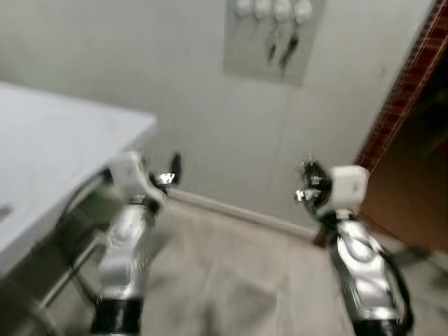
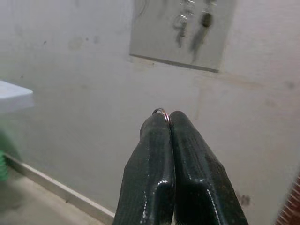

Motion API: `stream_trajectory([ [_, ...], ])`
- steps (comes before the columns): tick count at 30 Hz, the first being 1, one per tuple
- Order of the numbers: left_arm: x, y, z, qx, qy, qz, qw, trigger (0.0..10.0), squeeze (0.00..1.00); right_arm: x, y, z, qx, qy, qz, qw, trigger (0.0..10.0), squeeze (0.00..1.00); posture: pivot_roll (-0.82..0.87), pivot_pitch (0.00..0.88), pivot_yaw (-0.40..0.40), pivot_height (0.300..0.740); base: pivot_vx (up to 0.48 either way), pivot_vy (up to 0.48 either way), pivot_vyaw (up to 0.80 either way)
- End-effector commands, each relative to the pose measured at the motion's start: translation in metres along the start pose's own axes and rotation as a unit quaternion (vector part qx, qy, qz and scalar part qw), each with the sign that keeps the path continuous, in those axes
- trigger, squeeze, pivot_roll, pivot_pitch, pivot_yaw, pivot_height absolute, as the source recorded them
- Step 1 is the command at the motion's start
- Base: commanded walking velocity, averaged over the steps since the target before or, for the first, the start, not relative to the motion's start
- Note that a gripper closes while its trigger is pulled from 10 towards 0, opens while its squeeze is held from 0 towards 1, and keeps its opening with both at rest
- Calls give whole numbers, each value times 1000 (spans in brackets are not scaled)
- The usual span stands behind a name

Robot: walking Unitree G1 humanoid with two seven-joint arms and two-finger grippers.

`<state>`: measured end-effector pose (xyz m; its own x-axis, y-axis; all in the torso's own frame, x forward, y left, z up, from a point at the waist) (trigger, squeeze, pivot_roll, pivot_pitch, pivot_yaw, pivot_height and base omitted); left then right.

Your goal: Hang keys on a hook

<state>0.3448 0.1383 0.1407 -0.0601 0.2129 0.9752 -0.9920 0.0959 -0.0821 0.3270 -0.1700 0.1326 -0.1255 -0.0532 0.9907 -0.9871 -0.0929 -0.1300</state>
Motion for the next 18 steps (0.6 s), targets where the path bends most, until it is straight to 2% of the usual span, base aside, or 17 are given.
stream_trajectory([
  [1,2,-1,-9,23,-5,-3,1000,10000,0,7,-5,-10,16,-5,9,1000,10000,0,-3,0,-68,715,0,0,0],
  [8,2,0,-7,18,-3,-3,1000,10000,0,7,-5,-9,16,-4,7,1000,10000,0,-4,0,-70,715,0,0,0],
  [18,1,1,-4,-11,-37,-9,999,10000,0,8,-6,-9,19,-5,9,1000,10000,0,-2,0,-73,715,0,0,0],
])
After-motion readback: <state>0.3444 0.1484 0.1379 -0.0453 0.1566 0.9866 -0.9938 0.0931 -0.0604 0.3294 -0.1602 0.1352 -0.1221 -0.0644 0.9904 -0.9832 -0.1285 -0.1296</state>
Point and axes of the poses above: a point about 5 cm out from each wrist's last joint towards the gripper, its own y axis pointing back from the gripper into the wrist, its own x axis along the axis of the wrist's last joint, z = x × y, the point moved 3 cm from there along -y, pointing out of the wrist towards the gripper, and after that the axes turned 5 degrees about -y, right-handed, at the moved point
